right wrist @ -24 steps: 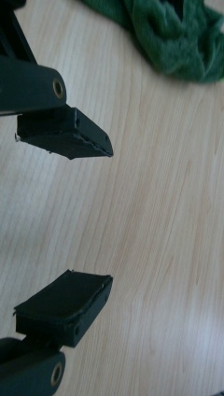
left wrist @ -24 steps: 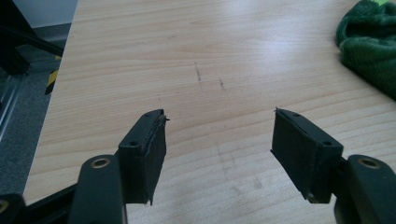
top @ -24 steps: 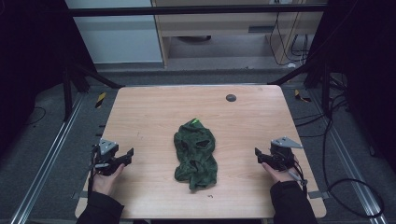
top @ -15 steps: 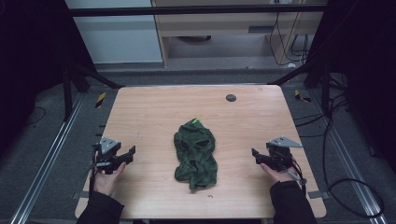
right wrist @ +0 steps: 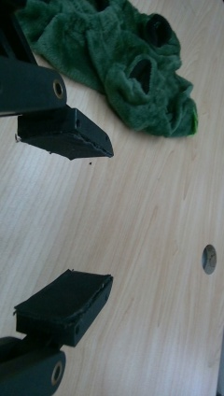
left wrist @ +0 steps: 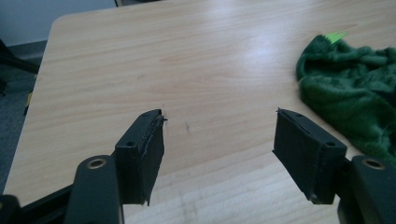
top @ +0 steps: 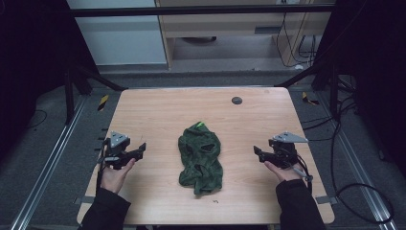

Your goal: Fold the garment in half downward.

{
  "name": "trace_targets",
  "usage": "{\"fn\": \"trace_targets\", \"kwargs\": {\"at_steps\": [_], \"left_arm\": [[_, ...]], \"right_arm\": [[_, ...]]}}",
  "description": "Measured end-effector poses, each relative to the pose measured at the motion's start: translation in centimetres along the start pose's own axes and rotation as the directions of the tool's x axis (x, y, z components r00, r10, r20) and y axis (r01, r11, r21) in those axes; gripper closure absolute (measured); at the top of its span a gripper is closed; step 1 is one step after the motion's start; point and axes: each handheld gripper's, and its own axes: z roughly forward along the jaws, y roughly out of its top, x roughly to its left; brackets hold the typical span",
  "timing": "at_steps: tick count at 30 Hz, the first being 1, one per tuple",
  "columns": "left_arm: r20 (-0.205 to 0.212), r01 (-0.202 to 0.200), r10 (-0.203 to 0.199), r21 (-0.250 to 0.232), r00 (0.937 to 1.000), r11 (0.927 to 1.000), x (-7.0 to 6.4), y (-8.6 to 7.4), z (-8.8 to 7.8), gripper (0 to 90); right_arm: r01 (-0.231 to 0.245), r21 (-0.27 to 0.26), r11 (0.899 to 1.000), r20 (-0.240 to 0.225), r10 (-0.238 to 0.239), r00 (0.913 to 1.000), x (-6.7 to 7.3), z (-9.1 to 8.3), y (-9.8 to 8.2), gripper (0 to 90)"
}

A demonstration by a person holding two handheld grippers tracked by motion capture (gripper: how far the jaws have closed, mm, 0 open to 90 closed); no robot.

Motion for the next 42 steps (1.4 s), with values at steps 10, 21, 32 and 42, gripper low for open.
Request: {"fn": "trace_targets", "kwargs": {"at_steps": [10, 21, 32, 42], "left_arm": [[0.068, -0.02, 0.022, -0.031, 0.9974, 0.9993, -1.1, 2.3, 1.2, 31.3], [0.091, -0.03, 0.033, -0.035, 0.9953, 0.9989, -2.2, 3.9, 3.0, 31.3], [0.099, -0.054, 0.056, -0.019, 0.9935, 0.9984, -3.6, 5.0, 5.4, 33.3], [0.121, -0.053, 0.052, 0.007, 0.9914, 0.9986, -4.8, 5.0, 7.5, 37.8]], "right_arm": [[0.011, -0.011, 1.0, -0.012, -0.011, 0.9999, 1.2, 1.4, 2.1, 37.2], [0.035, -0.012, 0.999, -0.04, -0.036, 0.9986, 2.8, 3.7, 4.6, 39.9], [0.049, -0.005, 0.999, -0.081, -0.049, 0.9955, 4.7, 6.1, 6.5, 42.6], [0.052, 0.013, 0.999, -0.106, -0.051, 0.9931, 6.0, 8.9, 7.2, 47.6]]}}
